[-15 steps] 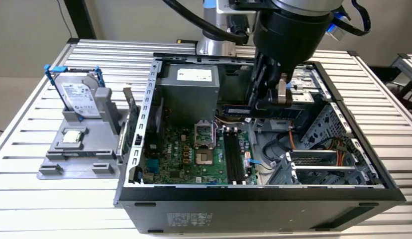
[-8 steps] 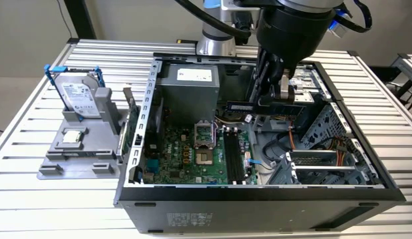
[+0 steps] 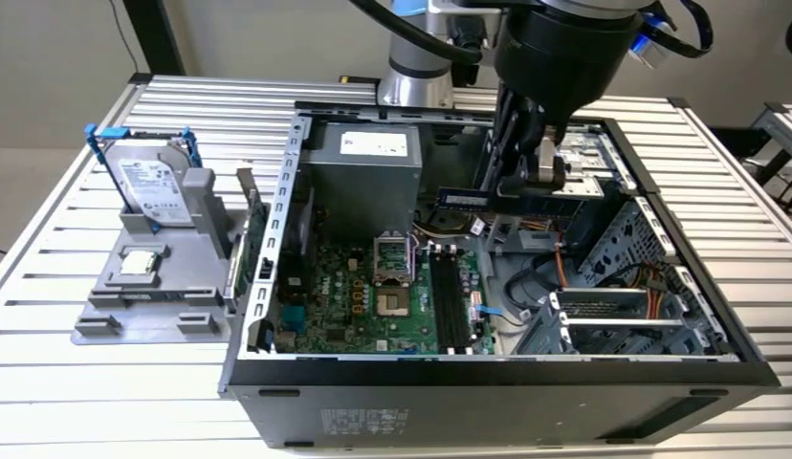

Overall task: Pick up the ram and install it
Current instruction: 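Pick up the ram and move it above insertion slot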

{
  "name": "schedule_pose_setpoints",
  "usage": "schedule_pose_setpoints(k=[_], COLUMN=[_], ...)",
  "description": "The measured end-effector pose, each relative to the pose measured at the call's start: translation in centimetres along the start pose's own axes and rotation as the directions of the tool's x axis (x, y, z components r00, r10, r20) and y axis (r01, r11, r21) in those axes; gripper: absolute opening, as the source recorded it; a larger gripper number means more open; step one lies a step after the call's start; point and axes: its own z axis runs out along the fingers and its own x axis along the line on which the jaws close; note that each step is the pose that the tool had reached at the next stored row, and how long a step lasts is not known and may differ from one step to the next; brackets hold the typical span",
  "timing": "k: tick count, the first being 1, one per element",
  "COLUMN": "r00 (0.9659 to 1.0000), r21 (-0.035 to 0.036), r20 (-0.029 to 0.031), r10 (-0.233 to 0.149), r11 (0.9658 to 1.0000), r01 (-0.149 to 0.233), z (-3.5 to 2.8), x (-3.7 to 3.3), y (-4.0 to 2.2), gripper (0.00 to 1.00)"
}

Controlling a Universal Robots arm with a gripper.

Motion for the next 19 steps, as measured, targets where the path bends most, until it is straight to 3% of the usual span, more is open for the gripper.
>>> schedule_pose_setpoints(k=[9,19], r00=[1.0000,1.0000], r21=[0.0003,-0.0001], r20=[0.0003,0.0000], r10=[0.006,-0.003], r11=[1.0000,1.0000], r01=[-0.006,0.003], z=[0.16,0.16], x=[-1.95,-2.13], y=[0.06,-0.03], gripper=[0.00,0.00])
